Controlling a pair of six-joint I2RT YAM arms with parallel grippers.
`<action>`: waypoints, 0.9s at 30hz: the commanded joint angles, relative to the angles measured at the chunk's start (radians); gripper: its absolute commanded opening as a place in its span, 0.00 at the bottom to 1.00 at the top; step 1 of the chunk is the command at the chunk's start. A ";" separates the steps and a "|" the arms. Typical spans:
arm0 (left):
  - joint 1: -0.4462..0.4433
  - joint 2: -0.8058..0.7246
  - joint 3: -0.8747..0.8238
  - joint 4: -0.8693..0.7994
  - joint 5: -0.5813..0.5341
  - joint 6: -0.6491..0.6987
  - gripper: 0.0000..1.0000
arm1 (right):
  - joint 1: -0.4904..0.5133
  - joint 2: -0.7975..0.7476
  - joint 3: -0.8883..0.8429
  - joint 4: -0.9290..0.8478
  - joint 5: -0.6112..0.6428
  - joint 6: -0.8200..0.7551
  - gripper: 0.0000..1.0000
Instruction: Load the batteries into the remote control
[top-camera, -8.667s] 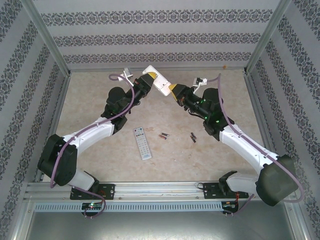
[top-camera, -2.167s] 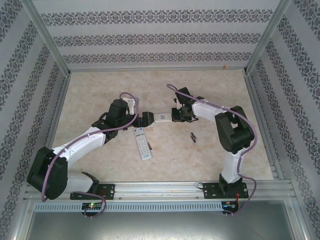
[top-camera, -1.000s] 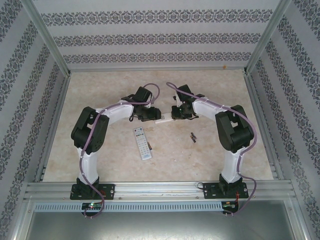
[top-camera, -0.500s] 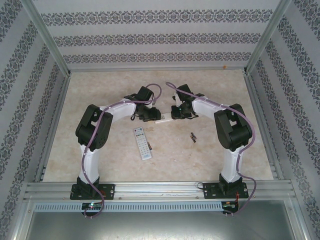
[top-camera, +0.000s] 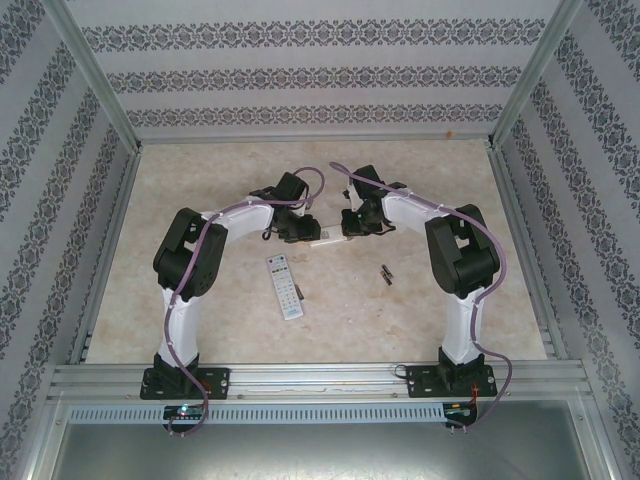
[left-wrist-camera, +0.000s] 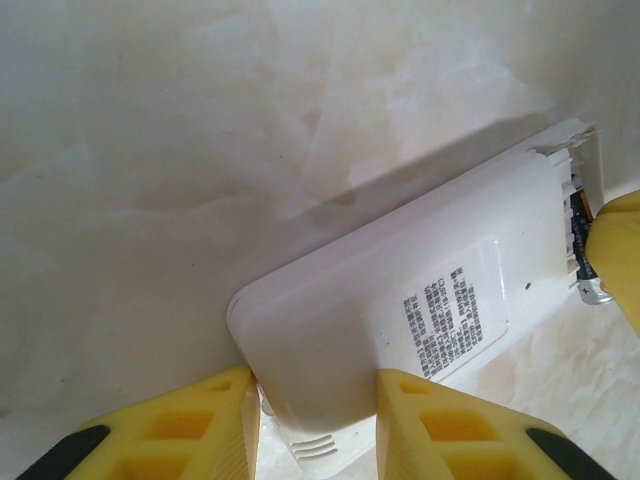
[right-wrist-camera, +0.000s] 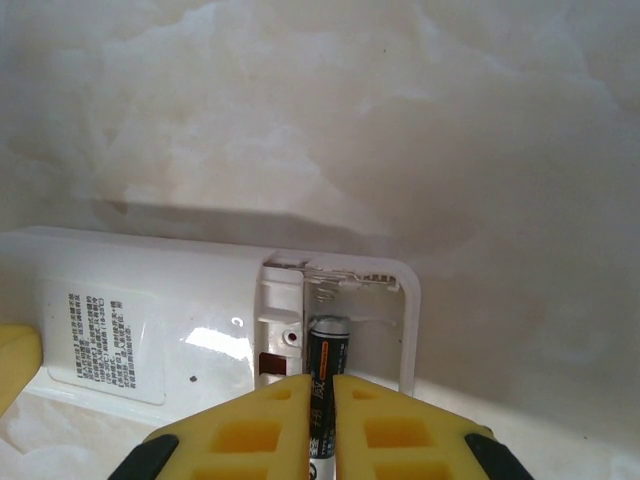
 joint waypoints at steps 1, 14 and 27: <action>0.023 0.057 0.009 0.011 -0.098 0.053 0.32 | -0.001 -0.032 -0.009 0.043 -0.007 0.001 0.16; 0.023 0.056 -0.013 0.048 -0.039 0.035 0.31 | -0.004 -0.073 -0.074 0.043 -0.001 0.059 0.29; 0.022 0.051 -0.003 0.043 -0.039 0.031 0.31 | -0.004 -0.039 -0.088 0.055 -0.038 0.076 0.25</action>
